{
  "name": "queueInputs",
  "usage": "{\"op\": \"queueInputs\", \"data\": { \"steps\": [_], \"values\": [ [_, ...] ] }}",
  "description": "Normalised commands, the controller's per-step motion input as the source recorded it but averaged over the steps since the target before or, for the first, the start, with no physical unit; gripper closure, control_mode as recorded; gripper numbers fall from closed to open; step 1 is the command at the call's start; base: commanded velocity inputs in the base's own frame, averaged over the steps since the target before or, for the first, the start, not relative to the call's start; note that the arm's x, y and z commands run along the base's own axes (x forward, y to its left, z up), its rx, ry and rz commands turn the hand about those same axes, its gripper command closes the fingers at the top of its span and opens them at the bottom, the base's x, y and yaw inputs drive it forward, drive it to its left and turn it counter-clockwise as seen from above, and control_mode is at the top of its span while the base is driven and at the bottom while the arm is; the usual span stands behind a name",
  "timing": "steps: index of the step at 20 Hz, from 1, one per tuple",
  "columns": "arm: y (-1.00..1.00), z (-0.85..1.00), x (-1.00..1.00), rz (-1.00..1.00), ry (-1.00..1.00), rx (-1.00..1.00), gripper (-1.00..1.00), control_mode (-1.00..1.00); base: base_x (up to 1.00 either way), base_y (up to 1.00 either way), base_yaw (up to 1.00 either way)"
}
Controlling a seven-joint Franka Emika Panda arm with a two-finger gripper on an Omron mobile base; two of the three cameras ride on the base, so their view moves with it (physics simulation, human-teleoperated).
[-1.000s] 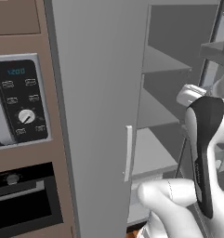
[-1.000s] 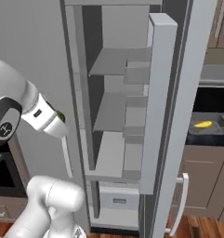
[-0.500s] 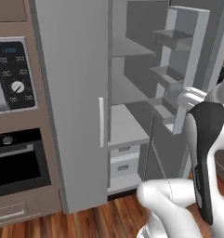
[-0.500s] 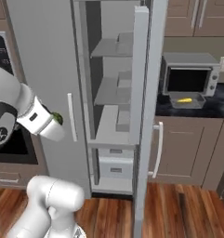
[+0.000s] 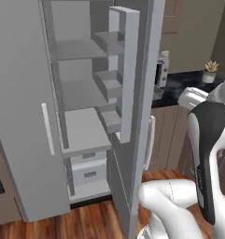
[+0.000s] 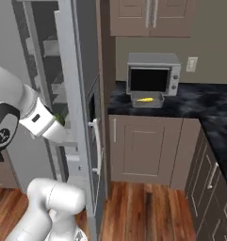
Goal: Take the corn and avocado out of the freezer and place them in the tupperware container on the counter. Then put the tupperware containing the vegetables back in the freezer.
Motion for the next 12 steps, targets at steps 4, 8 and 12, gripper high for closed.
{"op": "queueInputs", "data": {
  "steps": [4, 8, 12],
  "values": [
    [0.0, 0.0, 0.0, 0.0, 0.0, 0.0, 1.0, 1.0, -0.02, -1.0, 0.07],
    [0.0, 0.0, 0.0, 0.0, 0.0, 0.0, 1.0, 1.0, 0.36, -0.8, 0.13],
    [0.0, 0.0, 0.0, 0.0, 0.0, 0.0, 1.0, 1.0, 0.8, -0.49, 0.18]
  ]
}}
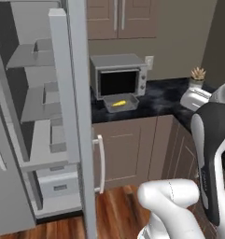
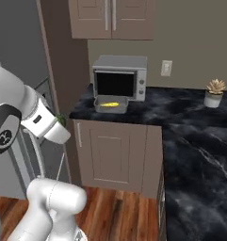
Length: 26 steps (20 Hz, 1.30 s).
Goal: Take the corn and avocado out of the freezer and place them in the tupperware container on the counter. Then put the tupperware containing the vegetables back in the freezer.
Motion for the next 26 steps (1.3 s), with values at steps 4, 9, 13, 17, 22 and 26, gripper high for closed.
{"op": "queueInputs", "data": {
  "steps": [4, 9, 13, 17, 22, 26],
  "values": [
    [0.0, 0.0, 0.0, 0.0, 0.0, 0.0, 1.0, 1.0, 0.79, -0.42, 0.21],
    [0.0, 0.0, 0.0, 0.0, 0.0, 0.0, 1.0, 1.0, 0.77, -0.32, 0.22],
    [0.0, 0.0, 0.0, 0.0, 0.0, 0.0, 1.0, 1.0, 0.72, -0.22, 0.23],
    [0.0, 0.0, 0.0, 0.0, 0.0, 0.0, 1.0, 1.0, 0.61, -0.2, 0.24],
    [-0.09, -0.09, 0.26, 0.09, 0.0, 0.0, 1.0, -1.0, 0.39, -0.12, 0.14],
    [-0.25, -0.47, 0.75, 0.23, 0.0, 0.0, 1.0, -1.0, 0.0, 0.0, 0.0]
  ]
}}
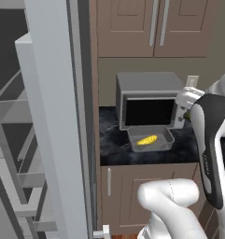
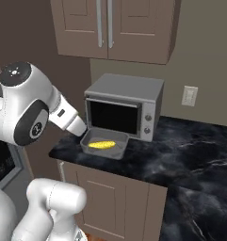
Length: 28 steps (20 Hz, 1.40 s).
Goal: Take the corn and avocado out of the freezer and place them in the tupperware container on the counter. Then put the tupperware containing the vegetables back in the freezer.
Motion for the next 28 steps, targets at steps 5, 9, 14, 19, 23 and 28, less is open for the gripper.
{"op": "queueInputs", "data": {
  "steps": [5, 9, 14, 19, 23, 28],
  "values": [
    [-0.04, -0.76, 0.82, 0.23, 0.0, -0.02, 1.0, -1.0, 0.0, 0.0, 0.0],
    [0.0, -0.83, 0.91, 0.19, 0.01, -0.06, 1.0, -1.0, 0.0, 0.0, 0.0],
    [0.0, -0.79, 0.99, 0.13, 0.06, -0.07, 1.0, -1.0, 0.0, 0.0, 0.0],
    [0.0, -0.62, 0.93, 0.09, 0.12, -0.05, 1.0, -1.0, 0.0, 0.0, 0.0],
    [0.0, -0.49, 0.77, 0.1, 0.1, -0.03, 1.0, -1.0, 0.0, 0.0, 0.0],
    [0.0, -0.45, 0.89, 0.09, 0.11, -0.01, 1.0, -1.0, 0.0, 0.0, 0.0]
  ]
}}
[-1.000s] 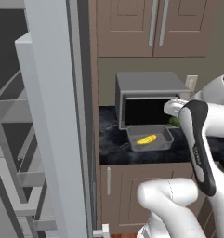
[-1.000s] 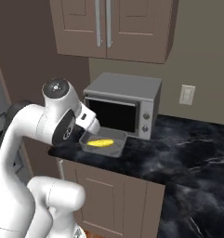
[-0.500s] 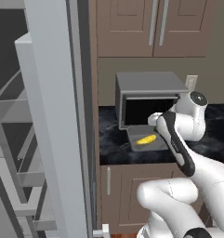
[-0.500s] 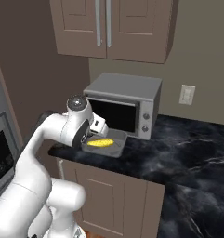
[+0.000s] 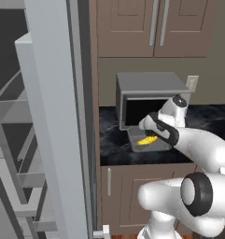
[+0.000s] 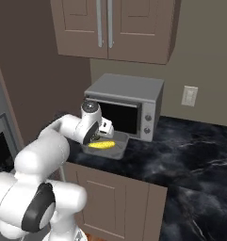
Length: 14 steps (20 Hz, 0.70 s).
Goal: Take the corn and avocado out of the freezer and place them in the tupperware container on the counter. Then put the tupperware containing the vegetables back in the freezer.
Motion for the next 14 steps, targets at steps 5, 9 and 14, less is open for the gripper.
{"op": "queueInputs", "data": {
  "steps": [5, 9, 14],
  "values": [
    [0.0, -0.42, 0.54, 0.09, 0.05, -0.03, 1.0, -1.0, 0.0, 0.0, 0.0],
    [0.0, -0.35, 0.25, 0.08, 0.01, -0.04, 1.0, -1.0, 0.0, 0.0, 0.0],
    [0.03, -0.36, 0.06, 0.07, 0.0, -0.05, 1.0, -1.0, 0.0, 0.0, 0.0]
  ]
}}
